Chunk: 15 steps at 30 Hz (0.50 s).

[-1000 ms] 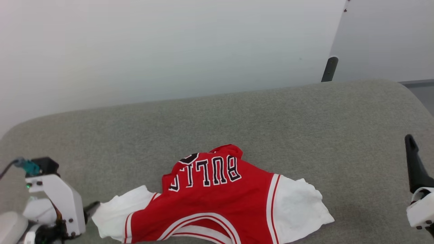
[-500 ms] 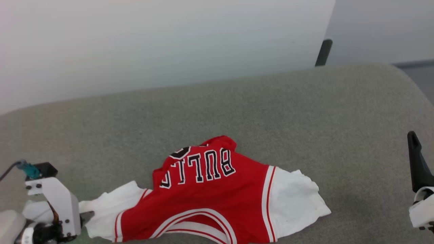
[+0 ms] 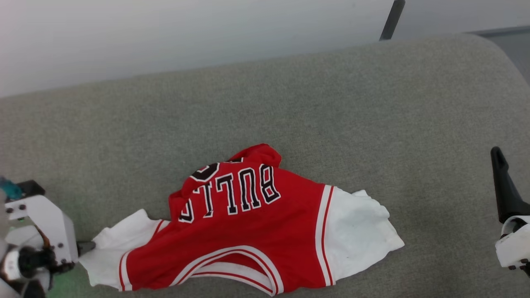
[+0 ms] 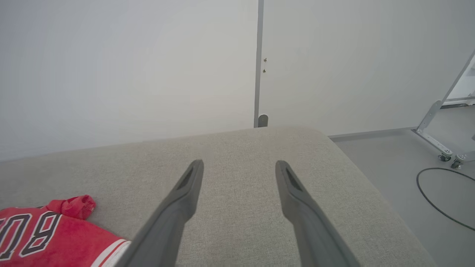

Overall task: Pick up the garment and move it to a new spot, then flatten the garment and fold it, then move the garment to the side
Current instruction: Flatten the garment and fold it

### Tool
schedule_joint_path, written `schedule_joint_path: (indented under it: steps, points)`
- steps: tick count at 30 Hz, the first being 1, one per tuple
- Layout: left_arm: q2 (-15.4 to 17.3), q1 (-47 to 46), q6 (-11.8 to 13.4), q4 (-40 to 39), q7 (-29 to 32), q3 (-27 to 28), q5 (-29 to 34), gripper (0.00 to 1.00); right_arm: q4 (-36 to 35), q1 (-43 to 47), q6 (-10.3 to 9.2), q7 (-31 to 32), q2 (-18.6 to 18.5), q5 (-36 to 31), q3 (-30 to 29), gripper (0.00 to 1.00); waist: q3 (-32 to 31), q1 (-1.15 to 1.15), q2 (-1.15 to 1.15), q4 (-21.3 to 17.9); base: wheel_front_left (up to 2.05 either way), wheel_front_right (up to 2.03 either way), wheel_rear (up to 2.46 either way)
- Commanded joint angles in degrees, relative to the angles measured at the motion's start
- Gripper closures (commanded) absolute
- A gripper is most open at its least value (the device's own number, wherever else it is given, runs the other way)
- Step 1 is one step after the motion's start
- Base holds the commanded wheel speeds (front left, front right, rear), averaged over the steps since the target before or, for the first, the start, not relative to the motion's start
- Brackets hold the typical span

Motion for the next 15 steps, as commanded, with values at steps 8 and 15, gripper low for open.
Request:
schedule_joint_path:
  steps: [8,15]
  points:
    - [-6.85,1.79,2.40,4.61,6.77,0.11,-6.71,1.00,0.11,-1.43,0.03,3.45,-0.45,0.69,0.21,0.00,1.17,0.00,0.00,0.47,0.00,0.00,0.00]
    - [-5.88,-1.92,1.06,2.43,5.23,1.26,-5.94,1.00,2.44,-1.75,0.03,11.62,-0.31,1.95,1.12,0.00,1.63,0.00,0.00,1.64,0.00,0.00,0.00]
